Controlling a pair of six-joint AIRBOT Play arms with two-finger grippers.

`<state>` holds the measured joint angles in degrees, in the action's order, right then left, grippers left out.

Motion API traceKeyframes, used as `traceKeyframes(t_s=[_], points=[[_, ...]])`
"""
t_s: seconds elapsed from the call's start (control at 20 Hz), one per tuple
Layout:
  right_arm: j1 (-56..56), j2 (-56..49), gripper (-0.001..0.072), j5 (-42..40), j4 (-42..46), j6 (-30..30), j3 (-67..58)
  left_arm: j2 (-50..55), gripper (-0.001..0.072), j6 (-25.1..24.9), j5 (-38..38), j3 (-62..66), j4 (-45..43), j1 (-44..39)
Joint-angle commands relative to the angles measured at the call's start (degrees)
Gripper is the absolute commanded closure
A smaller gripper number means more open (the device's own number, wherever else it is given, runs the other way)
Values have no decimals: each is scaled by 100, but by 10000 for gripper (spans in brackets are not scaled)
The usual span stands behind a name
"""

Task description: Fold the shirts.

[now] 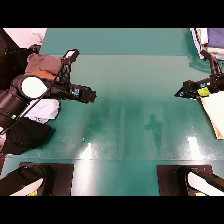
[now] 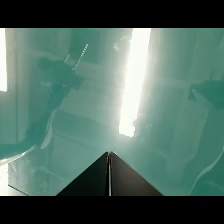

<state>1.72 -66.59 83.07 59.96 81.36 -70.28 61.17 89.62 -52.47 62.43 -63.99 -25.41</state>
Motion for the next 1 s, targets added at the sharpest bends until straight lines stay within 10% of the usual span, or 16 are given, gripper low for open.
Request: traceKeyframes(t_s=[0.0,0.7,0.75,0.8,0.95], points=[[4,2,697,-57,2,2,2,0,679,0,7,7,0,-2],[-136,2,697,116,0,2,2,0,675,-4,586,7,109,0],[-136,2,697,122,-2,2,2,0,483,-2,811,26,-184,0],[-133,2,697,160,-11,2,2,2,134,22,1054,79,-584,72],[-136,2,697,201,-39,2,2,87,91,455,1237,527,-1633,914]])
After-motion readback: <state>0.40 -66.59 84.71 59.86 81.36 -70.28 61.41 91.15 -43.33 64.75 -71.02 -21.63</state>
